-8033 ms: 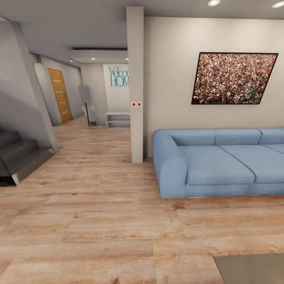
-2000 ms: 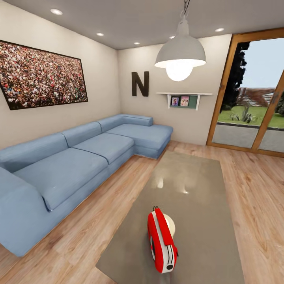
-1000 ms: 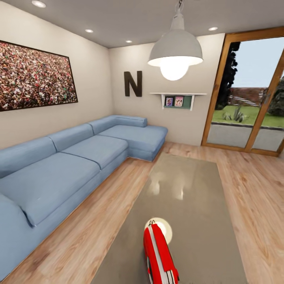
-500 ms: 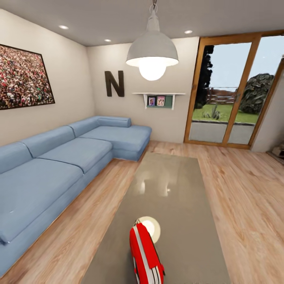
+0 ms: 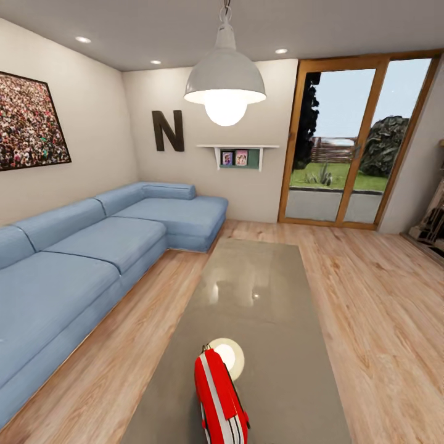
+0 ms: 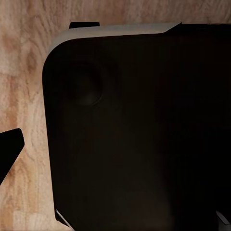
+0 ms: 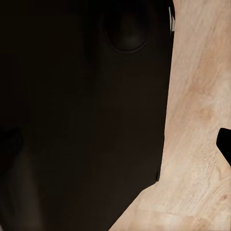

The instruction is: Turn on the radio receiver that's on the table in the living room.

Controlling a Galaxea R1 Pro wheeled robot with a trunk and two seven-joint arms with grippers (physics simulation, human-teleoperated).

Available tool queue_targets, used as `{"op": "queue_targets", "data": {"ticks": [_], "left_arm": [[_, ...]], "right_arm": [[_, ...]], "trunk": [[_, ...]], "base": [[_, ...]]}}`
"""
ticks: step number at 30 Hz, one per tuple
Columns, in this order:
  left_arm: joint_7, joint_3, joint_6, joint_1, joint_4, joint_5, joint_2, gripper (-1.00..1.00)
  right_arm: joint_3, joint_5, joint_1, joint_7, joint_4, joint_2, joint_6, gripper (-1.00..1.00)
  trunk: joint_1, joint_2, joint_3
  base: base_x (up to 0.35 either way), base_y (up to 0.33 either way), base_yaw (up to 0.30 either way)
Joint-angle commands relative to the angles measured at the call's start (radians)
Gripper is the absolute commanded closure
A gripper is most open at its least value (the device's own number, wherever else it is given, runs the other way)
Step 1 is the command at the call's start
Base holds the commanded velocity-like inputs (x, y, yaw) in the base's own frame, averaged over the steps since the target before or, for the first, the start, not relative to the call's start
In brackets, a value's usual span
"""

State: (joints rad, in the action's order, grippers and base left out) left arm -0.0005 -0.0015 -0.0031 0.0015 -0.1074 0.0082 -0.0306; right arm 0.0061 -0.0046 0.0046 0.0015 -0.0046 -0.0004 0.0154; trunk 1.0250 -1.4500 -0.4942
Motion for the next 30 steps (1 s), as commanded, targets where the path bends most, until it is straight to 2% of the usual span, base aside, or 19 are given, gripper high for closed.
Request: {"op": "queue_targets", "data": {"ticks": [1,15,25,30], "left_arm": [[0.000,0.000,0.000,0.000,0.000,0.000,0.000,-1.00],[-0.004,-0.001,0.001,0.000,0.000,-0.003,-0.005,-1.00],[-0.010,-0.003,0.006,0.000,0.000,-0.007,-0.006,-1.00],[-0.008,-0.003,0.006,0.000,0.000,-0.007,-0.006,-1.00]], "right_arm": [[0.000,0.000,0.000,0.000,0.000,0.000,0.000,-1.00],[0.000,0.000,0.000,0.000,0.000,0.000,0.000,-1.00],[0.000,0.000,0.000,0.000,0.000,0.000,0.000,-1.00],[0.000,0.000,0.000,0.000,0.000,0.000,0.000,-1.00]], "trunk": [[0.000,0.000,0.000],[0.000,0.000,0.000],[0.000,0.000,0.000],[0.000,0.000,0.000]], "base": [[0.000,0.000,-0.004],[0.000,0.015,-0.022],[0.096,0.239,-0.001],[0.076,0.088,0.000]]}}
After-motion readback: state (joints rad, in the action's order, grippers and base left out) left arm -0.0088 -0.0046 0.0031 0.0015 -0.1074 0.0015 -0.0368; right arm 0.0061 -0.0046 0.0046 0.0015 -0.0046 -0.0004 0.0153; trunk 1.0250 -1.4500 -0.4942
